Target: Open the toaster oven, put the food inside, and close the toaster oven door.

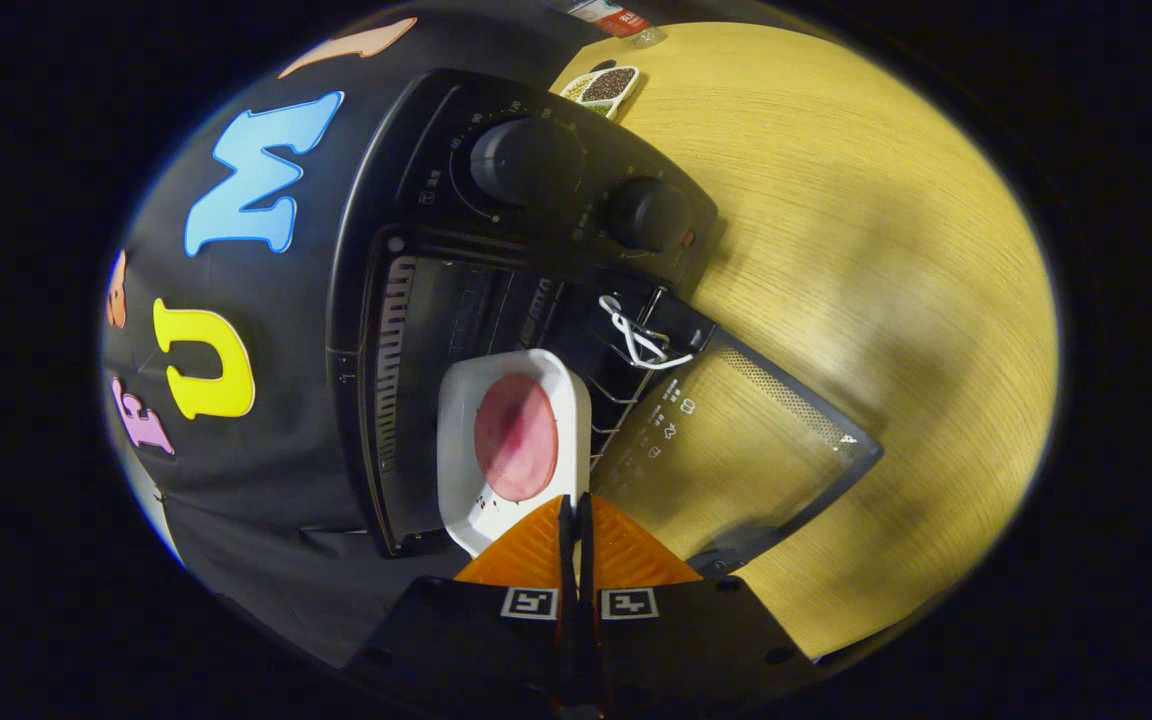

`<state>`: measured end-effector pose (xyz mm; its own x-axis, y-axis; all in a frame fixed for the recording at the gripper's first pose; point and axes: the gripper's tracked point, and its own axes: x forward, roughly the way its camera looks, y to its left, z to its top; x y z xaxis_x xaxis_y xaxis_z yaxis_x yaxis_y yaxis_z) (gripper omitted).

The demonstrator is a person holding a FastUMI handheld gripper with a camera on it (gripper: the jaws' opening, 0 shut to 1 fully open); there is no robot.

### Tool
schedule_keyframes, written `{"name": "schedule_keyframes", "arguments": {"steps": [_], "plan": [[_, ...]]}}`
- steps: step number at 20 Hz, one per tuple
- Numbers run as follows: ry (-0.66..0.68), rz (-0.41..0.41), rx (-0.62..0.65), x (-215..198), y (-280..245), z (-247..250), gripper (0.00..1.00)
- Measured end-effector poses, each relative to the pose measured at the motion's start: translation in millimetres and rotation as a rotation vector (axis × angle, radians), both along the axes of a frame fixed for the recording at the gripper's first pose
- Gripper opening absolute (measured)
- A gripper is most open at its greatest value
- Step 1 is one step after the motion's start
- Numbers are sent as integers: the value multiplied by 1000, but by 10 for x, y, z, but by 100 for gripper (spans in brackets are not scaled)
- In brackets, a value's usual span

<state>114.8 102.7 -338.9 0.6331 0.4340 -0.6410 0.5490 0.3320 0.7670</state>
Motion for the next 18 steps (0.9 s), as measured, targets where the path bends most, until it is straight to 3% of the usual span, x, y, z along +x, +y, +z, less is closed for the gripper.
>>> {"name": "schedule_keyframes", "arguments": {"steps": [11,18], "plan": [[-92,-164,-31,528,22,-124,3],[-122,-209,6,715,109,-117,9]]}}
